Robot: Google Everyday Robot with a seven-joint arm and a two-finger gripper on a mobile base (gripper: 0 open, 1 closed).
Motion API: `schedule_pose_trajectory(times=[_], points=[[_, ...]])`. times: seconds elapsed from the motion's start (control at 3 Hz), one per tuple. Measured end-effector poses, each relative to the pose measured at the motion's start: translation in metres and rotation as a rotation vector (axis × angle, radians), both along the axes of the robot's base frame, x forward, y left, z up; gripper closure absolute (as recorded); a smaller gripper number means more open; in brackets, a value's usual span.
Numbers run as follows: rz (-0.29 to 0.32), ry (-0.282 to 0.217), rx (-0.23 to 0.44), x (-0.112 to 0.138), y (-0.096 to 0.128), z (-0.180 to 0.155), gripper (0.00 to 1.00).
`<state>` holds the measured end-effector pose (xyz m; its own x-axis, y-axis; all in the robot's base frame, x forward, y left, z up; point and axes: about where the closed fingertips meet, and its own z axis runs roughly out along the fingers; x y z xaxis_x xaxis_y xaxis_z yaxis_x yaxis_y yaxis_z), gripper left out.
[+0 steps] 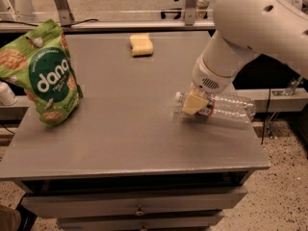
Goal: Place water bottle upright
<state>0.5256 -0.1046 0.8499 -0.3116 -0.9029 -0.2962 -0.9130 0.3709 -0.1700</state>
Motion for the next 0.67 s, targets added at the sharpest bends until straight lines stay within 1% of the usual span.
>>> schedule_pose_trajectory(times=[0.33,0.67], points=[[0.040,-0.040,0.077,0.006,0.021,0.033,0.87],[0.092,-0.082,0.236,0.013,0.050,0.081,1.00]])
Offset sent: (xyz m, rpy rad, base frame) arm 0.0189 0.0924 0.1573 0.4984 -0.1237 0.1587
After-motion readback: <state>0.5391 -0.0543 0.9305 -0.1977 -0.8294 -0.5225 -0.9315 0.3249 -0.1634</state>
